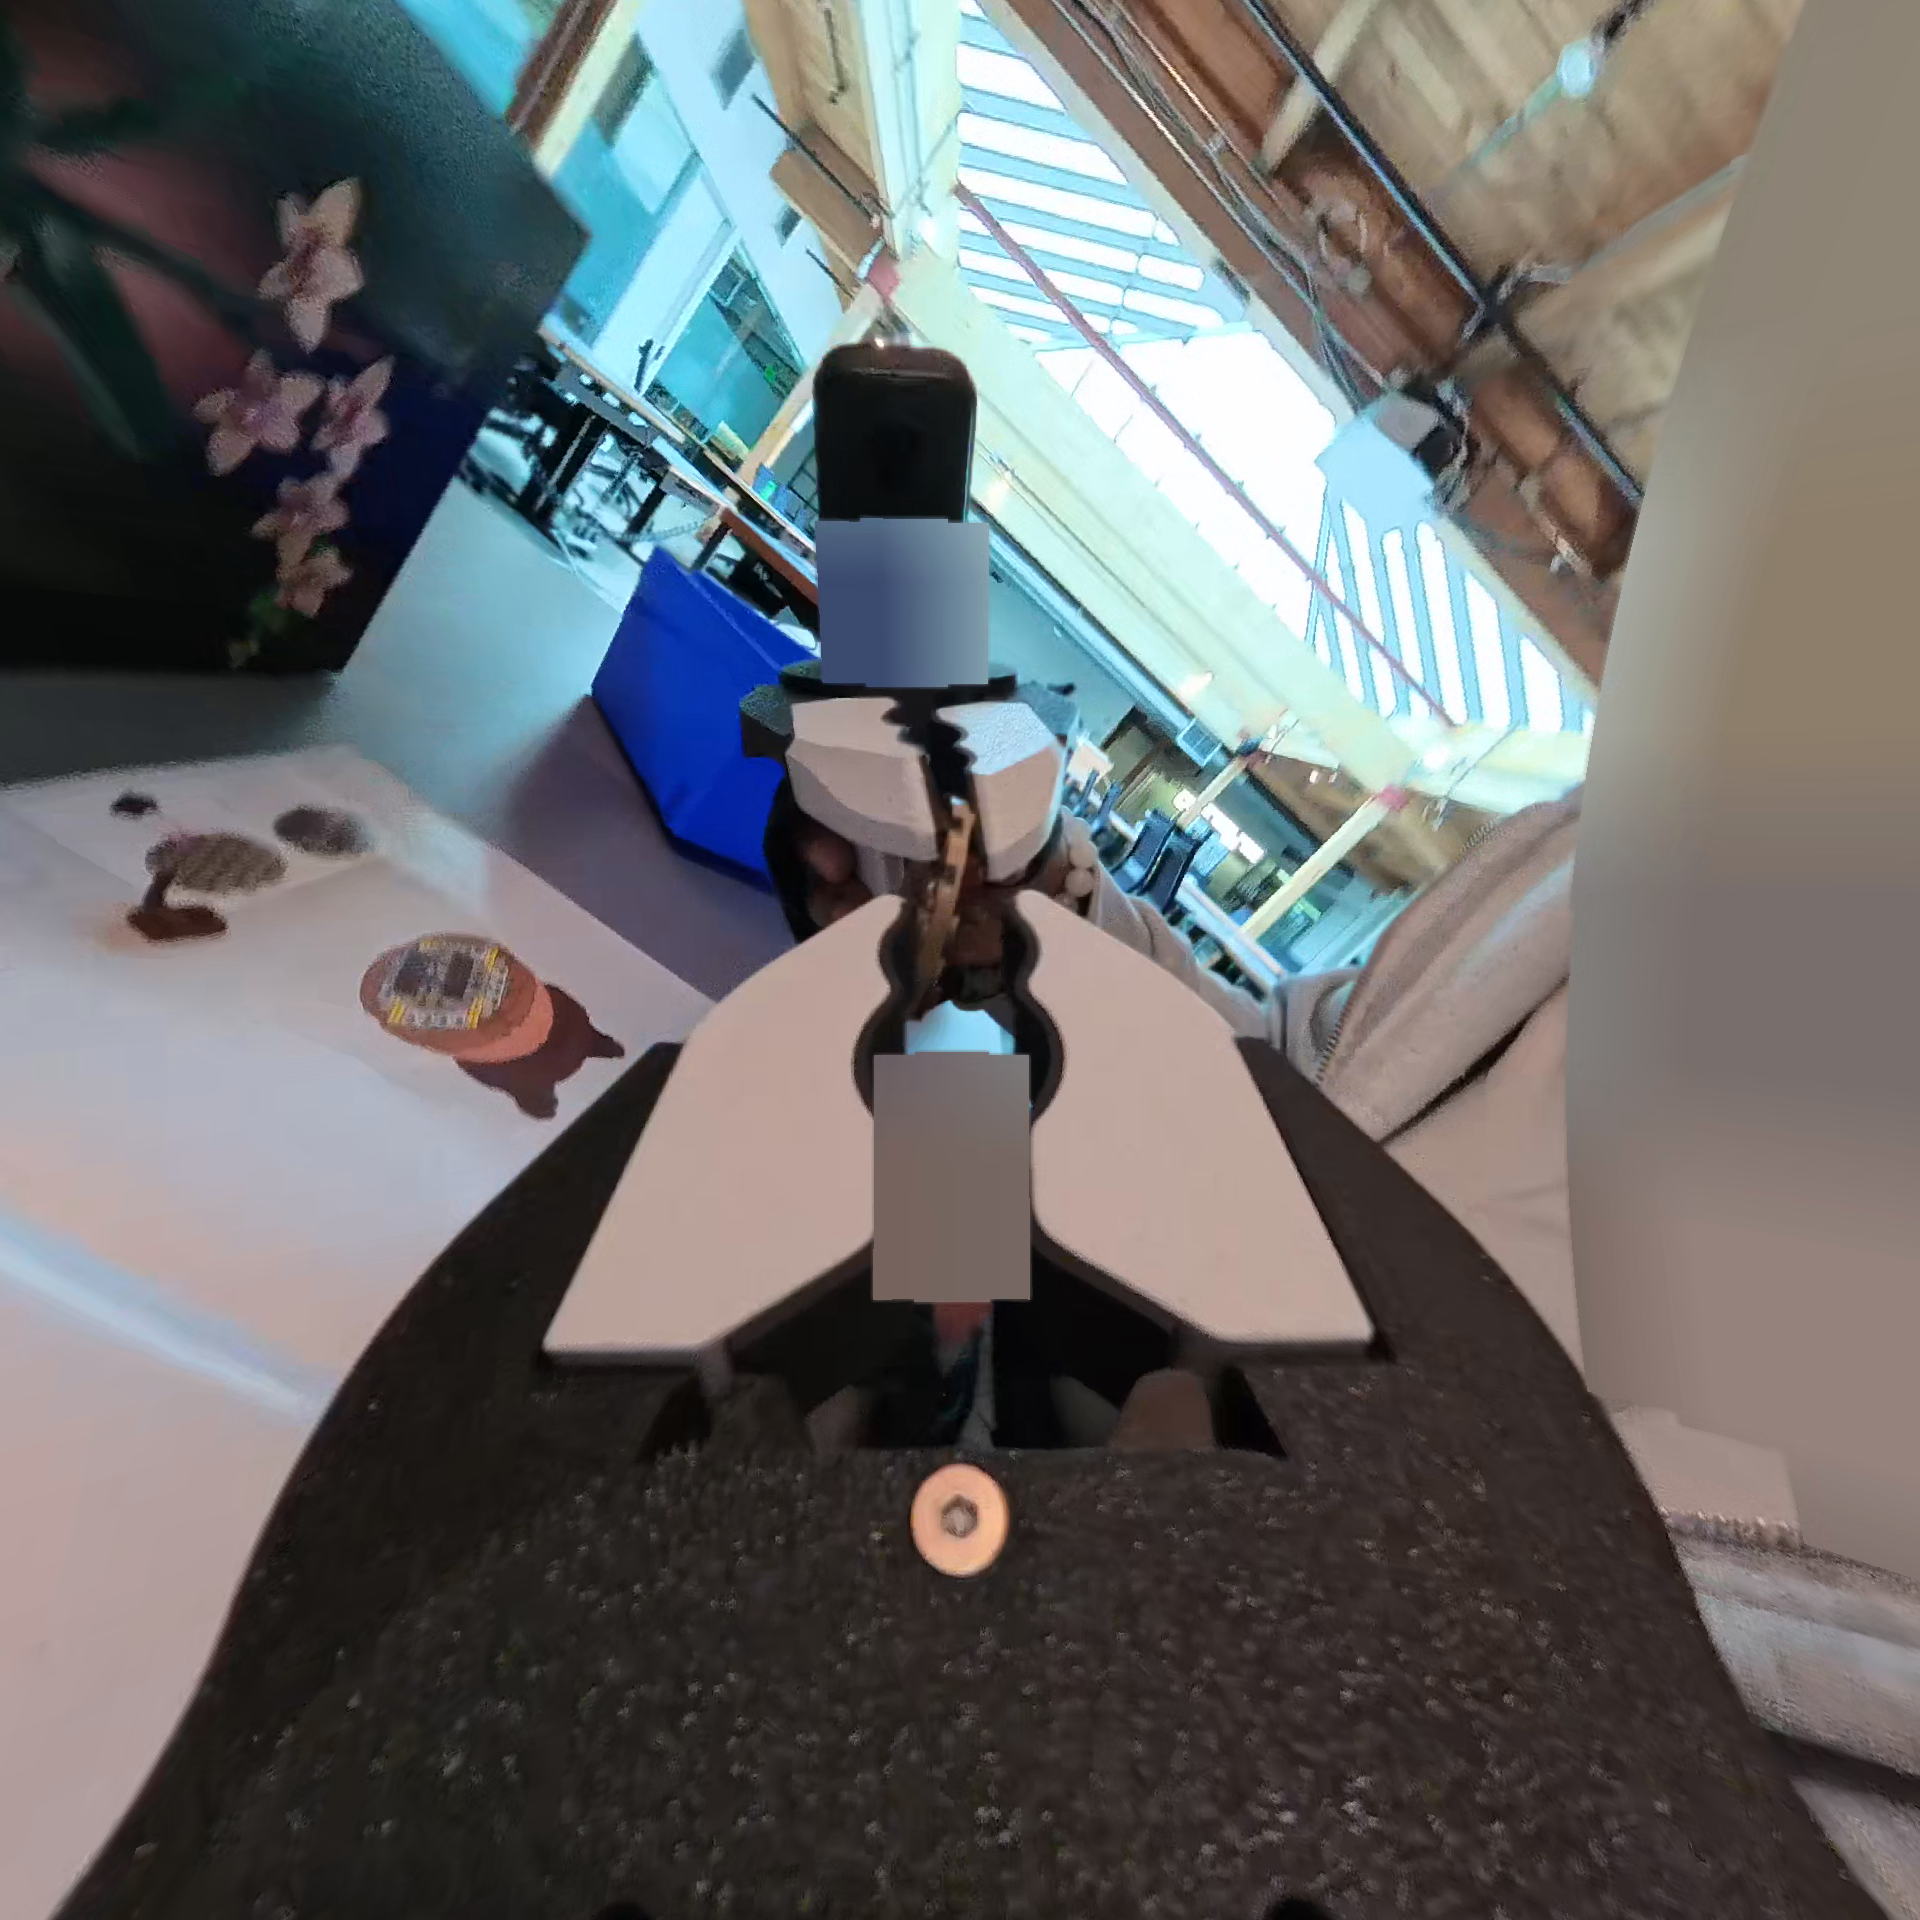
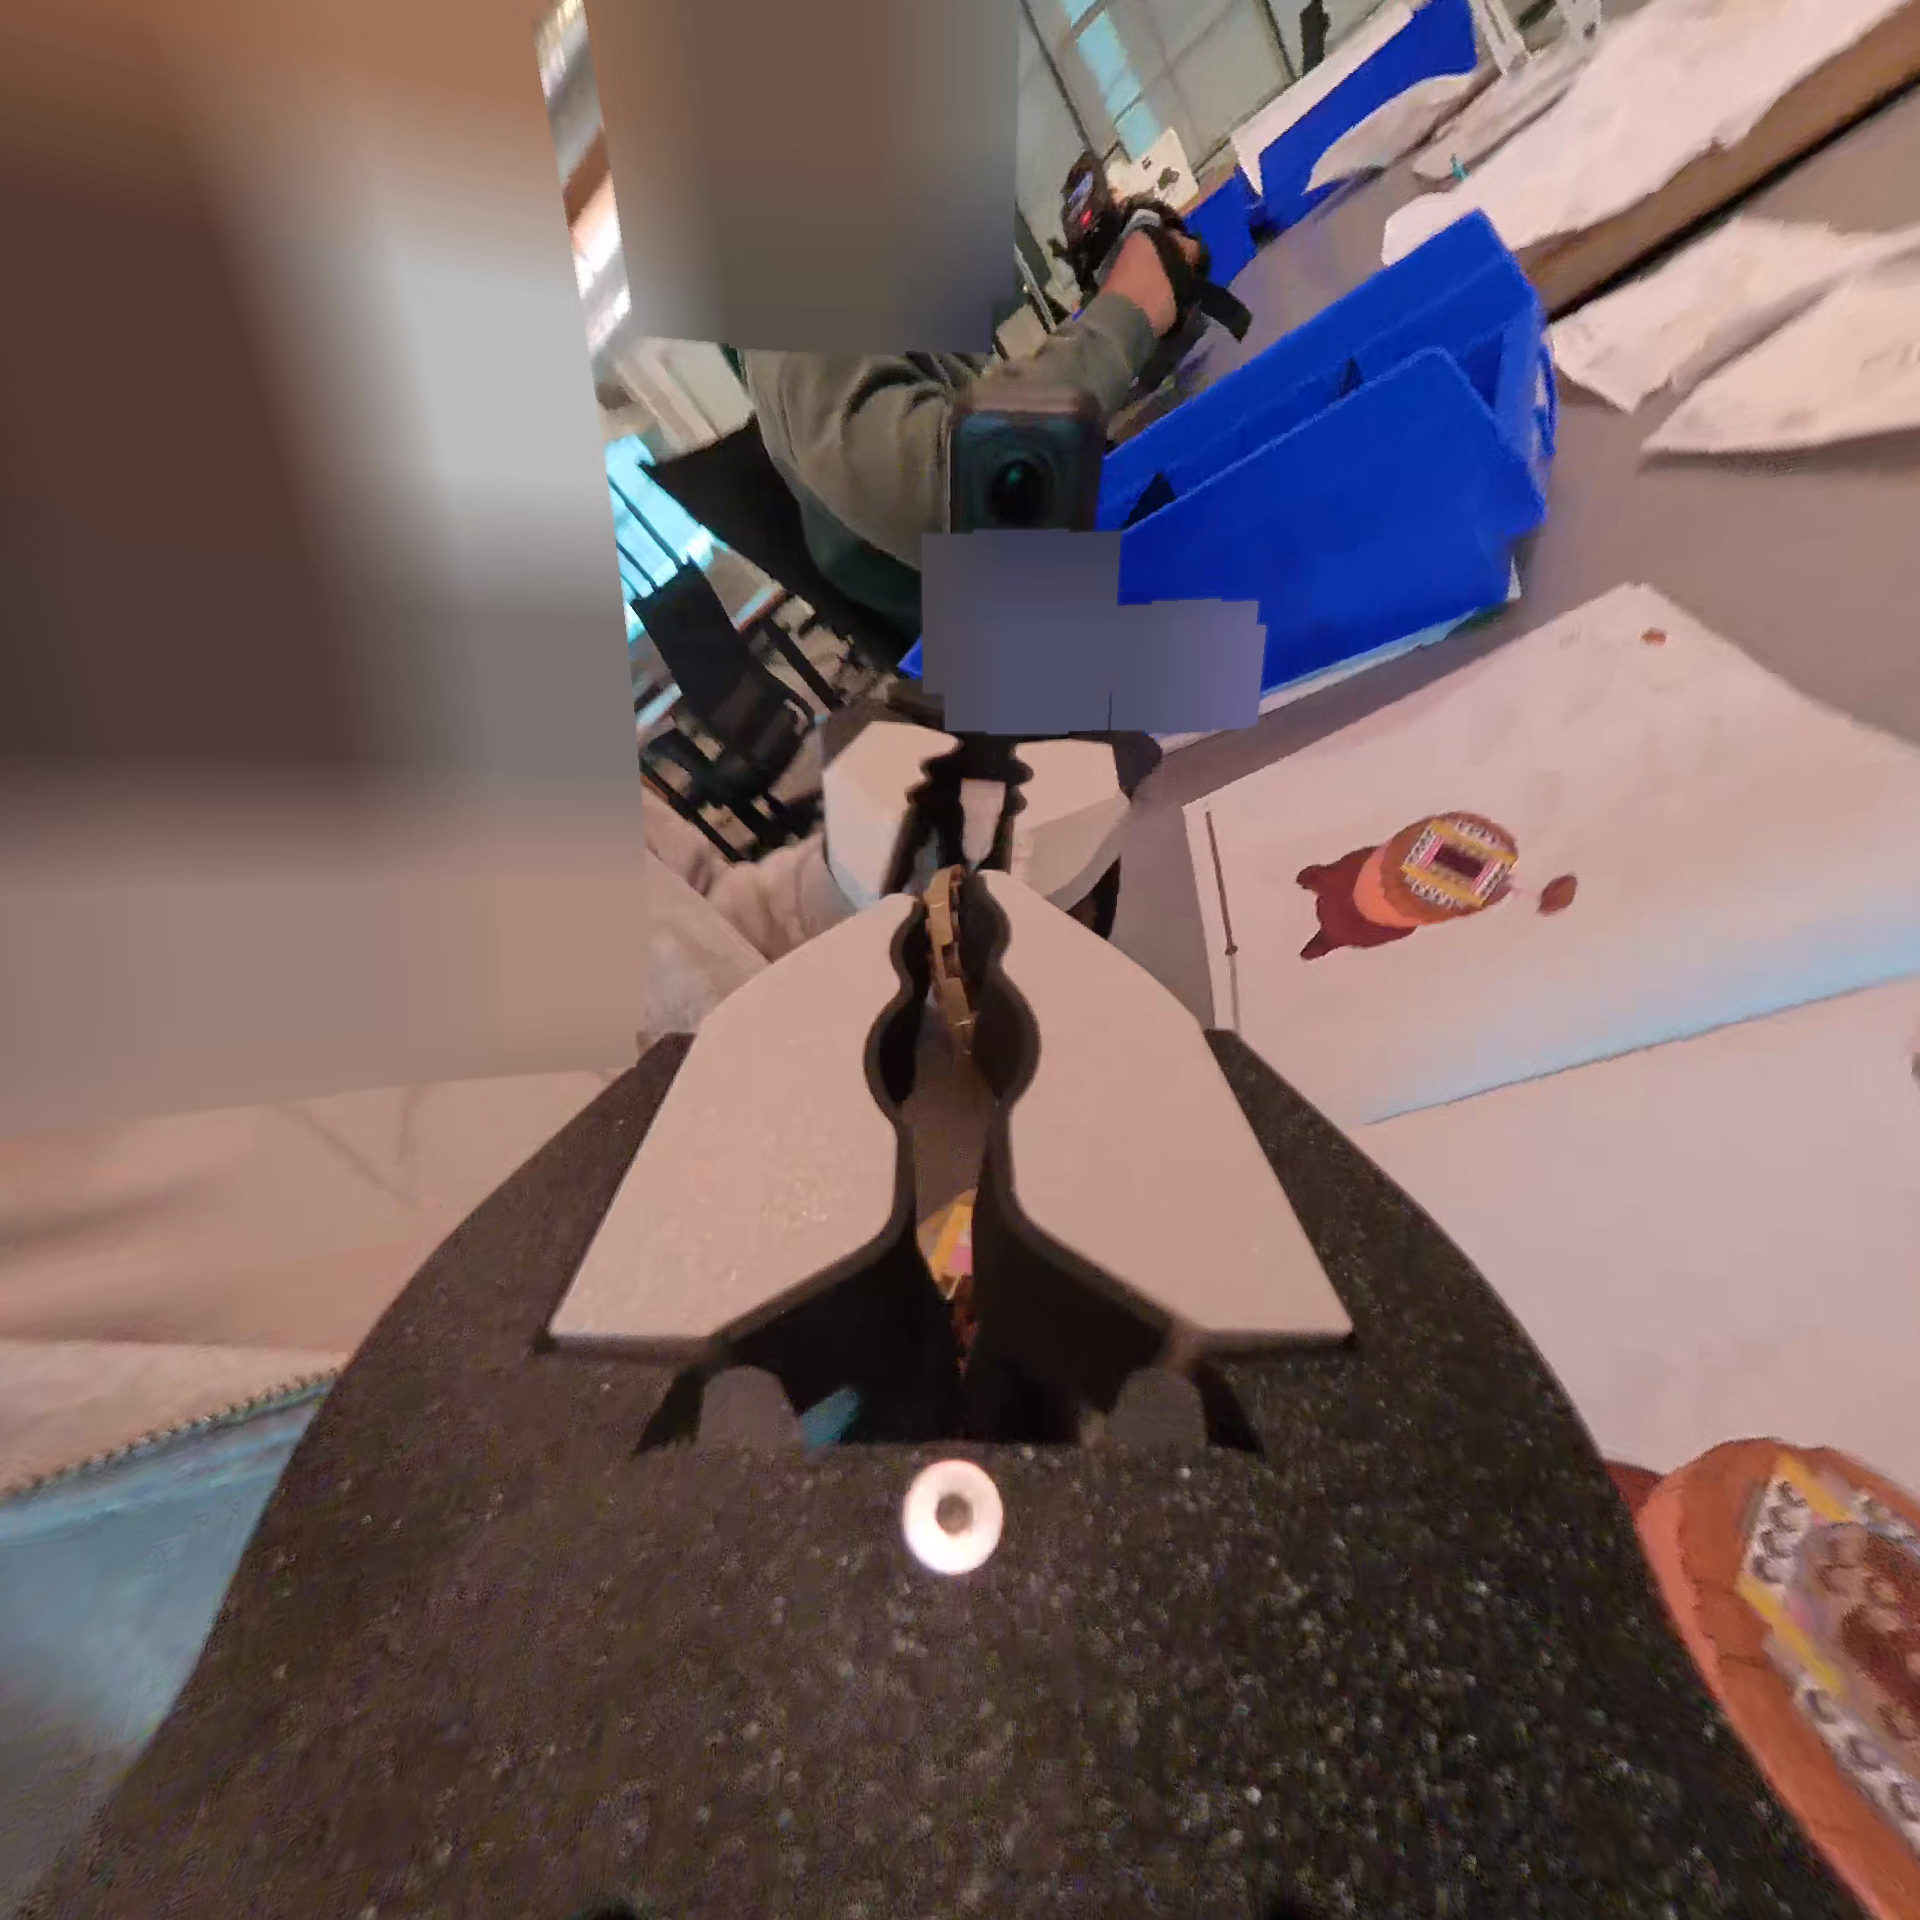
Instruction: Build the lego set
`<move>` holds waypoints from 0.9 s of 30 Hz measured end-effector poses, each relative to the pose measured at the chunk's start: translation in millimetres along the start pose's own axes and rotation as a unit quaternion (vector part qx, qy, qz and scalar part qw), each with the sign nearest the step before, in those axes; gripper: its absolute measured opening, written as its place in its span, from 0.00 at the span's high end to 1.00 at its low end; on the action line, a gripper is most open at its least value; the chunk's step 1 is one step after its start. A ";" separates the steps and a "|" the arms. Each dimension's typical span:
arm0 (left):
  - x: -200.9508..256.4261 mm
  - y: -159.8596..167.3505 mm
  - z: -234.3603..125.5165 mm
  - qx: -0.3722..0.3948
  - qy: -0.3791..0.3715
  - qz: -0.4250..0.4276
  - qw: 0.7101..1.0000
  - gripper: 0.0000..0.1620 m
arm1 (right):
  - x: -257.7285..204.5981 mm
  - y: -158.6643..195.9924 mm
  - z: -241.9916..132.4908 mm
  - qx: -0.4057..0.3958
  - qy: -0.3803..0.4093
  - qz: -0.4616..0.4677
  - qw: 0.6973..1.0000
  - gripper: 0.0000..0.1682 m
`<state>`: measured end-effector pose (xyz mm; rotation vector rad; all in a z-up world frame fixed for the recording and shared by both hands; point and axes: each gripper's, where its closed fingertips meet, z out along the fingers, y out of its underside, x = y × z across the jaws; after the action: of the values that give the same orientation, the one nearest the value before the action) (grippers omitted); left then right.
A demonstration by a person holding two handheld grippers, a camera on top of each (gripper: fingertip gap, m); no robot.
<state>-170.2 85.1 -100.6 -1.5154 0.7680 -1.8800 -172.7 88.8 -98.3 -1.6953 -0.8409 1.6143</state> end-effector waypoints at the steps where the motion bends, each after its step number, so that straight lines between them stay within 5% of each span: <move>1: 6.1 -2.3 0.9 -0.005 0.004 0.024 1.000 0.88 | -4.9 -0.7 1.0 -0.008 -0.001 -0.022 1.000 0.97; 3: 15.8 -5.8 4.1 -0.017 0.008 0.071 0.997 0.85 | -12.0 -0.8 3.6 -0.025 -0.005 -0.043 0.999 0.97; 8: 20.9 -10.3 5.2 -0.029 -0.010 0.156 0.987 0.98 | -18.8 -5.3 3.2 -0.026 -0.005 -0.052 0.998 0.97; 19: 29.3 -20.3 -8.1 0.092 0.065 0.007 0.994 0.98 | -22.2 12.9 2.2 0.003 -0.006 -0.075 0.997 0.88; 21: 27.5 -17.6 -7.2 0.094 0.068 -0.007 0.993 0.98 | -16.3 11.5 1.8 0.026 0.010 -0.056 0.998 0.96; 27: 12.0 -11.0 -4.0 0.054 0.023 0.032 0.998 0.92 | -6.7 13.3 -6.0 0.051 0.005 0.073 0.996 0.98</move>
<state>-177.2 83.5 -85.4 -1.3704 0.7155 -1.8832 -166.7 75.5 -104.9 -1.7244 -0.6326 1.7138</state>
